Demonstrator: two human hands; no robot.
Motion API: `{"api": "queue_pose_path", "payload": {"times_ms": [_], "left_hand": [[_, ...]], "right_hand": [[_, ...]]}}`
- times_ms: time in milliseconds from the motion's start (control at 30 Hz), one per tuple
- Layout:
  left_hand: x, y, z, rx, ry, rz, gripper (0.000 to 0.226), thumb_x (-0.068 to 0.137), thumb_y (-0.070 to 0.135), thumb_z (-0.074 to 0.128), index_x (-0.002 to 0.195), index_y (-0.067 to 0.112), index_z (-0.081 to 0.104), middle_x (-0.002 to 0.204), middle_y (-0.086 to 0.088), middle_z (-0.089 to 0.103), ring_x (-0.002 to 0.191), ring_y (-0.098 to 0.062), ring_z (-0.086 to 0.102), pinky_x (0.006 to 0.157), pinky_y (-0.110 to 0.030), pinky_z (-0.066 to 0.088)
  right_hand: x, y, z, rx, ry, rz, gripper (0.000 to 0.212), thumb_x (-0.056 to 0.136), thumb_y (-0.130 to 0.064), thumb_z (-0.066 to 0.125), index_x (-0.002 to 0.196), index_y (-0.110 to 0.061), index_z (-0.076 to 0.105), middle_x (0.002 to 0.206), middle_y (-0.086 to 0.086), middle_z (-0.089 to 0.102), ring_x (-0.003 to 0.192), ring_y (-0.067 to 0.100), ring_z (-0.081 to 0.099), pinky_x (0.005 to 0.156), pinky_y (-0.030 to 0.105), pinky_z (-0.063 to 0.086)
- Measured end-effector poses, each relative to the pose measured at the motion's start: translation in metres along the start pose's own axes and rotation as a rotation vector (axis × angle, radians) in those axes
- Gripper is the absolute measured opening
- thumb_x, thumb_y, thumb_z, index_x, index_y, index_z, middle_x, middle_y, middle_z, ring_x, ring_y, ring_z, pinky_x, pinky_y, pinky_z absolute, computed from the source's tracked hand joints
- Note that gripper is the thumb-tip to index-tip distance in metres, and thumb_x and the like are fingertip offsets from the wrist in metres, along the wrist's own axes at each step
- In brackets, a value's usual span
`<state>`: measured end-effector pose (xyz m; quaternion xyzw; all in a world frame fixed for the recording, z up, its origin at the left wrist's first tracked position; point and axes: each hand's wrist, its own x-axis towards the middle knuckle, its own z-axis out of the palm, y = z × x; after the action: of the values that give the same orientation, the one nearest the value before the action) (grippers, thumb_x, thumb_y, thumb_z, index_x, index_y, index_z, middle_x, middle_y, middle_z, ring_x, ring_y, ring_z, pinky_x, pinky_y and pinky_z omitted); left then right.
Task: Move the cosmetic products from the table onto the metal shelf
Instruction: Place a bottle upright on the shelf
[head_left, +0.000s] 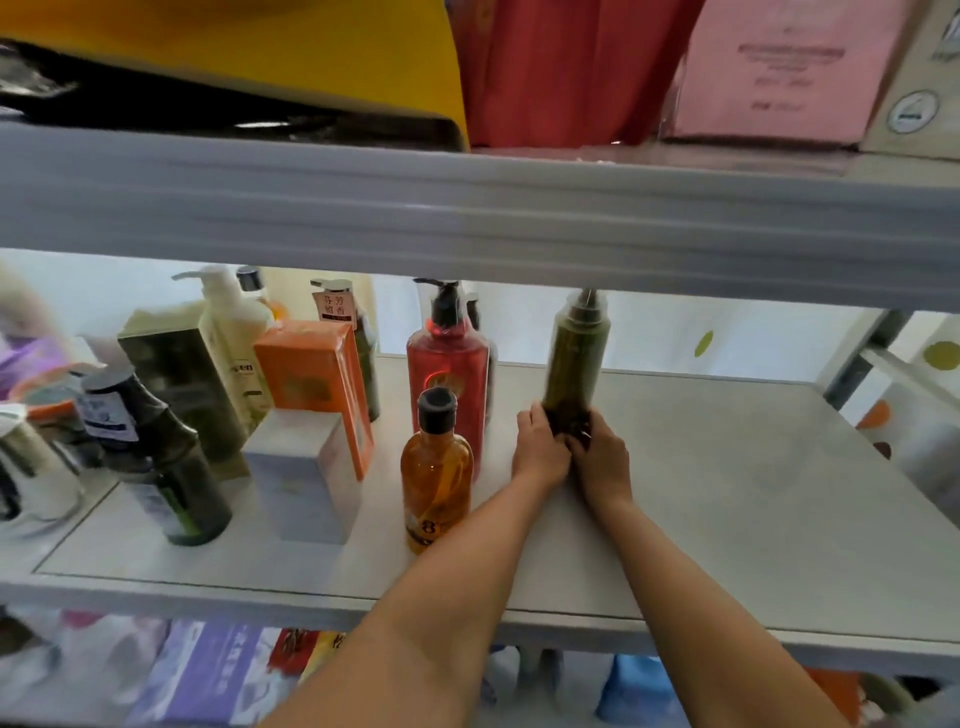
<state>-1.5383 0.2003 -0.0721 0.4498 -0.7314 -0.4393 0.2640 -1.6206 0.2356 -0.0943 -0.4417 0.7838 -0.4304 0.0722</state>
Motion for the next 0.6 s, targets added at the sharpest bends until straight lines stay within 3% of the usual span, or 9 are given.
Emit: {"api": "queue_pose_path", "payload": {"times_ms": [100,200,300,367,600], "left_hand": [[-0.006,0.003,-0.006,0.025,-0.073,-0.004,0.06,0.091,0.006,0.051,0.145,0.003,0.025,0.14,-0.019,0.035,0.129,-0.033,0.04,0.109,-0.036,0.035],[-0.023,0.008,-0.005,0.037,-0.083,-0.03,0.073,0.085,0.008,0.059,0.147,0.006,0.021,0.142,-0.014,0.035,0.133,-0.029,0.037,0.11,-0.032,0.033],[-0.043,0.004,-0.008,0.297,-0.168,0.005,0.093,0.089,0.026,0.062,0.153,0.013,-0.004,0.161,-0.007,0.002,0.148,-0.025,0.005,0.121,-0.036,0.012],[-0.058,-0.002,-0.013,0.517,-0.24,0.041,0.096,0.094,0.037,0.055,0.151,0.013,-0.018,0.159,-0.005,-0.02,0.147,-0.023,-0.014,0.121,-0.037,-0.001],[-0.105,-0.003,-0.033,0.725,-0.339,0.131,0.103,0.091,0.055,0.051,0.148,0.014,-0.025,0.156,-0.004,-0.03,0.144,-0.021,-0.026,0.115,-0.037,-0.013]], "right_hand": [[-0.002,0.0,-0.003,-0.004,-0.039,0.01,0.036,0.088,-0.013,0.059,0.124,-0.011,0.053,0.111,0.014,0.067,0.098,0.034,0.063,0.081,0.036,0.047],[-0.009,0.003,-0.018,-0.113,-0.156,0.024,0.053,0.089,-0.024,0.061,0.137,-0.012,0.043,0.126,0.016,0.06,0.11,0.034,0.059,0.09,0.041,0.046],[-0.024,0.015,-0.048,-0.293,-0.31,-0.045,0.078,0.085,-0.04,0.065,0.147,-0.012,0.027,0.148,0.008,0.039,0.133,0.025,0.043,0.105,0.037,0.038],[-0.036,0.025,-0.071,-0.39,-0.391,-0.106,0.087,0.083,-0.051,0.062,0.149,-0.012,0.02,0.154,0.005,0.029,0.139,0.02,0.033,0.111,0.033,0.031],[-0.078,0.027,-0.114,-0.519,-0.549,-0.249,0.106,0.073,-0.074,0.046,0.151,-0.017,0.002,0.16,-0.001,0.004,0.146,0.014,0.012,0.115,0.023,0.012]]}}
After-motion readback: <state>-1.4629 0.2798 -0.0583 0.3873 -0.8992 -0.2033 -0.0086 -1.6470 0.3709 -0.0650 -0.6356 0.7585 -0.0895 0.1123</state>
